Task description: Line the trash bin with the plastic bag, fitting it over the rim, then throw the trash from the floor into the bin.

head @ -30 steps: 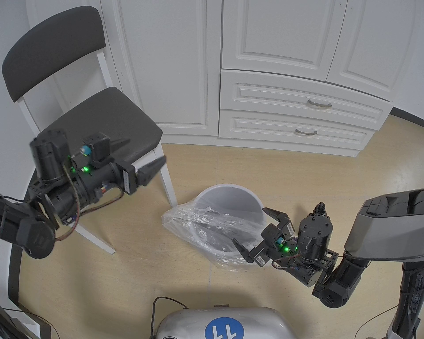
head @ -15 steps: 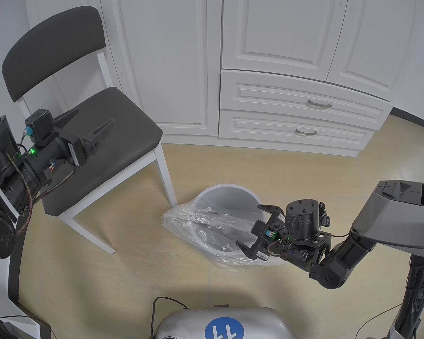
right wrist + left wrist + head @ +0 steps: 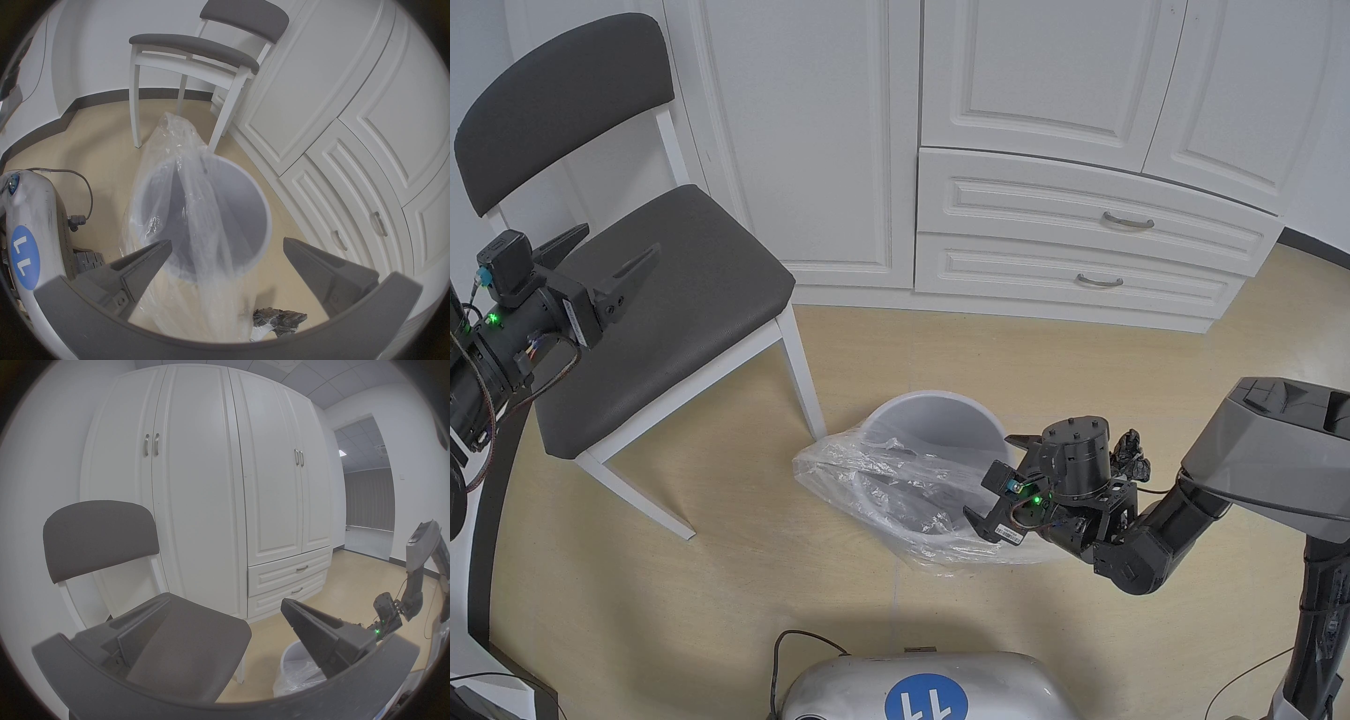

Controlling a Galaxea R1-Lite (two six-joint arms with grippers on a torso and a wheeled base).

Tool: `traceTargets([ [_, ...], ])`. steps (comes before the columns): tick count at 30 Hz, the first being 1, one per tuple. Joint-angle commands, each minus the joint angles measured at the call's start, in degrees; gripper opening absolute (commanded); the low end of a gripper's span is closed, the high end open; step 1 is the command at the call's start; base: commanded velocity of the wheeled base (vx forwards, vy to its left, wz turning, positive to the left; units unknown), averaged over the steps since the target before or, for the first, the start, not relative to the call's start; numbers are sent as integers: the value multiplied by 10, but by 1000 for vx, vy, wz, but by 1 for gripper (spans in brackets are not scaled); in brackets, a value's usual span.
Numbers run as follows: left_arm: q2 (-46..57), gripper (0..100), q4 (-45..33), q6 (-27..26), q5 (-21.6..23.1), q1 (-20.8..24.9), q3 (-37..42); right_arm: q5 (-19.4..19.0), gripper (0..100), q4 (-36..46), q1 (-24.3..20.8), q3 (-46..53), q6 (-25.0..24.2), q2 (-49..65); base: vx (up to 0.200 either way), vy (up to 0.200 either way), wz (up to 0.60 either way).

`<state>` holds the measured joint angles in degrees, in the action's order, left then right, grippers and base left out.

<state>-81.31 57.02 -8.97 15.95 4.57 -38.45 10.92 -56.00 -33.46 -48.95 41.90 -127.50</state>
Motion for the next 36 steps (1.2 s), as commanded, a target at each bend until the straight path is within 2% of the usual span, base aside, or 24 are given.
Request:
traceTargets([
  [1,1,100,0,1,1,-3,0,1,100,-1,0,-21,0,-33,0,0,0],
  [3,1,100,0,0,1,-3,0,1,100,-1,1,-31,0,-42,0,0,0],
  [4,1,100,0,0,1,-3,0,1,0,-1,2,-41,0,-49,0,0,0],
  [14,0,100,0,-1,1,-2,1,4,0,13,22,-180,-2,-86,0,0,0],
  [18,1,100,0,-1,1,-2,4,31,0,38,27,-253,-7,-105,0,0,0],
  [21,1,100,0,-1,1,-2,4,46,0,27,31,-307,-10,-141,0,0,0],
  [24,1,100,0,-1,1,-2,4,86,0,-23,31,-404,-26,-209,0,0,0],
  [25,1,100,0,-1,1,-2,4,86,0,-23,31,-404,-26,-209,0,0,0],
  [26,1,100,0,-2,1,-2,4,110,0,-55,32,-466,-26,-253,0,0,0],
  [36,1,100,1,-3,1,3,7,119,0,-76,31,-621,-34,-347,0,0,0],
])
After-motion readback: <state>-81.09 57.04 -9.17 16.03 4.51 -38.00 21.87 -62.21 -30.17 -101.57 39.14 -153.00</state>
